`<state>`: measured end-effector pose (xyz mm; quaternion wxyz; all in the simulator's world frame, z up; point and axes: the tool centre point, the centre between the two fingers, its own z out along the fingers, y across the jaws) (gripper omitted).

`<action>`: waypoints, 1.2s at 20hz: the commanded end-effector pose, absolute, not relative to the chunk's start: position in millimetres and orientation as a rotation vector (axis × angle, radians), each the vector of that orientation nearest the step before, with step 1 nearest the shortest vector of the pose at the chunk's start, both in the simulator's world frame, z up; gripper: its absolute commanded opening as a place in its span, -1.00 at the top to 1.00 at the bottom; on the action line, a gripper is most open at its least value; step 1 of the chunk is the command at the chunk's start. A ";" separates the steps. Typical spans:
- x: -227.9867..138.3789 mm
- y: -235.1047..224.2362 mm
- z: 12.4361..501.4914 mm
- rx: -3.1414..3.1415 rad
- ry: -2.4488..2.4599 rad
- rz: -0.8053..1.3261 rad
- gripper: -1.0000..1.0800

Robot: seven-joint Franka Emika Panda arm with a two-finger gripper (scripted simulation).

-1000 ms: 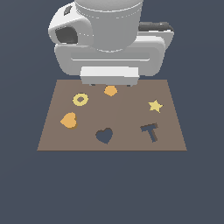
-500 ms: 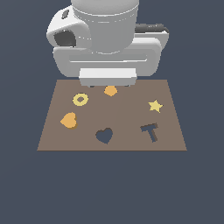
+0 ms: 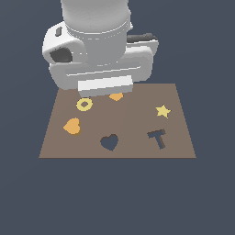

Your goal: Insert a designated object into the corresponding slot on a board.

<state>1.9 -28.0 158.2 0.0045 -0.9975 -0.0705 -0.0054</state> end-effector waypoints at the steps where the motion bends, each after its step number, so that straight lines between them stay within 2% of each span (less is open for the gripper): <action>1: 1.4 -36.1 151.4 -3.119 -0.298 -0.016 -0.92; 11: 7.6 -79.5 114.2 -3.050 -0.723 -0.010 -0.92; 24: 33.0 -128.0 68.6 -2.888 -1.229 -0.004 -0.92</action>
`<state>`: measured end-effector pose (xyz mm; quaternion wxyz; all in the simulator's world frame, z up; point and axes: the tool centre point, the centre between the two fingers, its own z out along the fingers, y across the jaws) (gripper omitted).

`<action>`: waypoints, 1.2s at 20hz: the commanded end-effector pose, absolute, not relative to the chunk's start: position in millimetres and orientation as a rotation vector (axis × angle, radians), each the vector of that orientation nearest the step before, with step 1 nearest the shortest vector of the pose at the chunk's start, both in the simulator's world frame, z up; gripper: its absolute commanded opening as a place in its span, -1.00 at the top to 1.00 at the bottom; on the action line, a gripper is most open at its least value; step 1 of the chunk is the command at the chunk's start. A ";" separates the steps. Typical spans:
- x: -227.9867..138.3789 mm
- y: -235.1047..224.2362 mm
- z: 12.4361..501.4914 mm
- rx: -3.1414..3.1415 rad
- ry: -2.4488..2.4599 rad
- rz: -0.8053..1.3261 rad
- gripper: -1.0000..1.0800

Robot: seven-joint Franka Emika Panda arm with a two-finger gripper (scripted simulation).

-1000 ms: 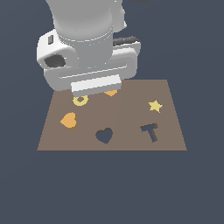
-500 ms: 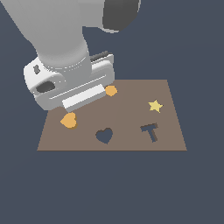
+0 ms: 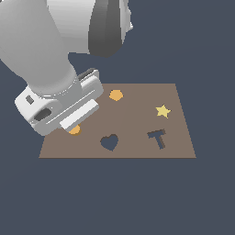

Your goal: Insert a designated object into the corresponding slot on a board.

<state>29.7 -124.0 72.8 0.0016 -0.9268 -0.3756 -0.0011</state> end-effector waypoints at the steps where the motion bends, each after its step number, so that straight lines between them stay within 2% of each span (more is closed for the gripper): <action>1: 35.0 -130.3 66.1 -2.877 -1.256 -0.003 -0.92; 12: 50.4 -144.5 49.5 -2.794 -1.437 0.000 -0.92; 24: 50.7 -144.0 48.1 -2.794 -1.436 0.000 -0.92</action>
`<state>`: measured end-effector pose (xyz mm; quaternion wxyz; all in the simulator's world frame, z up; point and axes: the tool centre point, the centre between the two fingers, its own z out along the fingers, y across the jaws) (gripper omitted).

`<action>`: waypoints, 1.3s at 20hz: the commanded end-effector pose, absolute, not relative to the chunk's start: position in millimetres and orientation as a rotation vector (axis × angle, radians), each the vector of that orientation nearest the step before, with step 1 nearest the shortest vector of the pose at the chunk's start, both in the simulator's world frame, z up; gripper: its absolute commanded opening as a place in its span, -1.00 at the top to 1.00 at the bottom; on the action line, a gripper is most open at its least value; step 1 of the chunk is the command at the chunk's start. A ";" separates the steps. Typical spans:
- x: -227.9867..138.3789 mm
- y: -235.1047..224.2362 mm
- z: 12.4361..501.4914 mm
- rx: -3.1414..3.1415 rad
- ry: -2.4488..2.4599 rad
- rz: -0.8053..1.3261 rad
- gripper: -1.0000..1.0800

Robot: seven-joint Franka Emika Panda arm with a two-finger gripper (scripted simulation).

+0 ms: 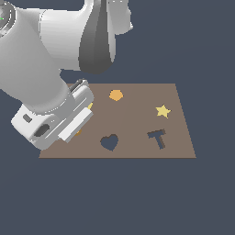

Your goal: Insert a designated object into the corresponding slot on a board.

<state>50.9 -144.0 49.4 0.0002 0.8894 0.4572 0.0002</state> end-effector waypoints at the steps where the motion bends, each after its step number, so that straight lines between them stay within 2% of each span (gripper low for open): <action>1: 50.7 -143.8 46.1 2.794 1.436 0.000 -0.92; 8: 50.3 -143.4 30.0 2.795 1.434 0.000 -0.92; 9: 50.3 -143.4 30.0 2.795 1.434 0.000 1.00; 26: 50.5 -143.7 33.2 2.793 1.438 -0.001 1.00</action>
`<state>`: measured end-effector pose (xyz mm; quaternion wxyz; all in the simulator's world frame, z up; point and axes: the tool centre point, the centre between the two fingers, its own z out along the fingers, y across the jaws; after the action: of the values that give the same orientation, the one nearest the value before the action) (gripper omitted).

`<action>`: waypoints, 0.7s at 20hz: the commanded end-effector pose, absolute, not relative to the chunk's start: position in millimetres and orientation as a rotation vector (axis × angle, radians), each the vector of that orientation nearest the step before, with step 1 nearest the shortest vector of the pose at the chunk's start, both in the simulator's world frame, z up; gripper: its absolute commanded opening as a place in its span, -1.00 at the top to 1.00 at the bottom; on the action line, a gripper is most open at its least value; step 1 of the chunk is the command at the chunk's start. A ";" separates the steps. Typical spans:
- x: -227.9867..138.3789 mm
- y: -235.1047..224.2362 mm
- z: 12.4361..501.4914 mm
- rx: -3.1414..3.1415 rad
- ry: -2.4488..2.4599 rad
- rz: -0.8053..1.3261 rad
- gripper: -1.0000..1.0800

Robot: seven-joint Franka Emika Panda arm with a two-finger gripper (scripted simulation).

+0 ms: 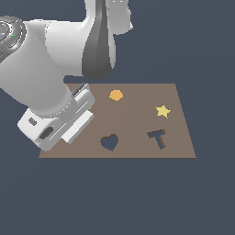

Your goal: Insert a designated object into the corresponding slot on a board.

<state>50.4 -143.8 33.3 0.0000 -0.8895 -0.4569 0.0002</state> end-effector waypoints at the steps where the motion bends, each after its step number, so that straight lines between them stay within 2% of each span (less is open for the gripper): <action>1: 50.8 -143.6 33.2 -2.790 -1.443 0.001 1.00; 14: 66.1 -136.7 34.2 -2.632 -1.715 0.001 1.00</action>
<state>63.3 -138.2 33.8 0.0001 -0.8474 -0.5310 0.0004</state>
